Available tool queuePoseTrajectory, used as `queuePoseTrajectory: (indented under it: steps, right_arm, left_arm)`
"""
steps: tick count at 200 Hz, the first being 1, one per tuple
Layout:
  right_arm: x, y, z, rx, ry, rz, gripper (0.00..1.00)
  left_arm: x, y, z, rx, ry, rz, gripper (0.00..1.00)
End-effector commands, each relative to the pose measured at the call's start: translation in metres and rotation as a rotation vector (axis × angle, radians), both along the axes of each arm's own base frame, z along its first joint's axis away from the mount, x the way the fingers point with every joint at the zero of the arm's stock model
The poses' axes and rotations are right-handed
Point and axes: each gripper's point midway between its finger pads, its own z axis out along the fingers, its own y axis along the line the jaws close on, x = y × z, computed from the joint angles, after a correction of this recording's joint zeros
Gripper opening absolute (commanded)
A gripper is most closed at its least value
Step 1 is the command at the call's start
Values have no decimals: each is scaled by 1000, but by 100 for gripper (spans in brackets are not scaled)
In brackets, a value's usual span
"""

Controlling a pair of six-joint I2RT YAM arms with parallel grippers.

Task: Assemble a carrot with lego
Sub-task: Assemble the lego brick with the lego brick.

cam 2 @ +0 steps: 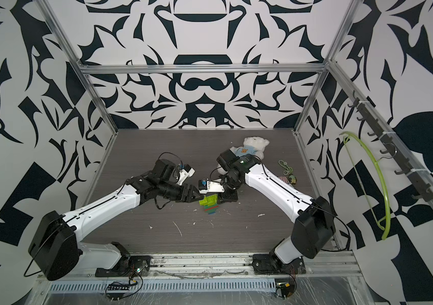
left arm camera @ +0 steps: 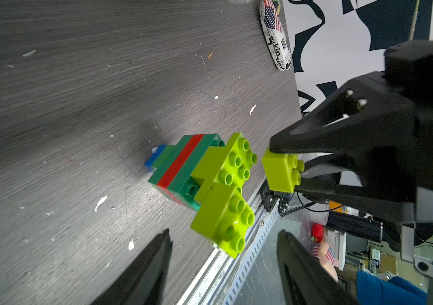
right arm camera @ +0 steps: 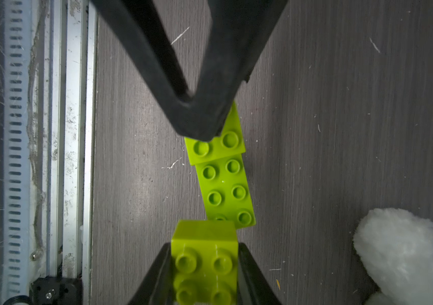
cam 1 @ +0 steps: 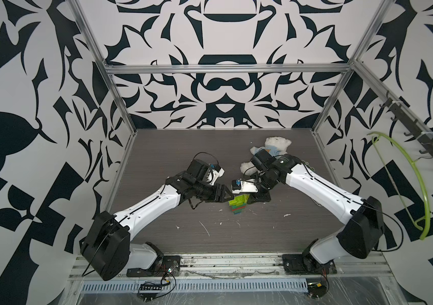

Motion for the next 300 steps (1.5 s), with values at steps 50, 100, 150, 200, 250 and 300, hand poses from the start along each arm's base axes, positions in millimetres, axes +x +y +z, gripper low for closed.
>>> queuePoseTrajectory:
  steps: [50, 100, 150, 200, 250, 300]
  right_arm:
    - [3, 7, 13, 8, -23, 96, 14]
    - [6, 5, 15, -19, -38, 139, 9]
    - [8, 3, 6, -48, -28, 152, 8]
    - [11, 6, 2, -53, -23, 165, 7]
    - [11, 6, 0, -65, -16, 180, 5]
    - [10, 5, -5, -85, -6, 195, 4]
  left_arm:
    - [3, 7, -4, -17, 34, 0, 70]
    - [-1, 8, -3, -21, 69, -3, 69]
    - [-2, 7, -3, -24, 84, -8, 68]
    - [-3, 8, -6, -9, 92, -13, 68]
    - [-4, 9, -4, -10, 98, -14, 67]
    - [-5, 9, -4, -8, 104, -13, 67]
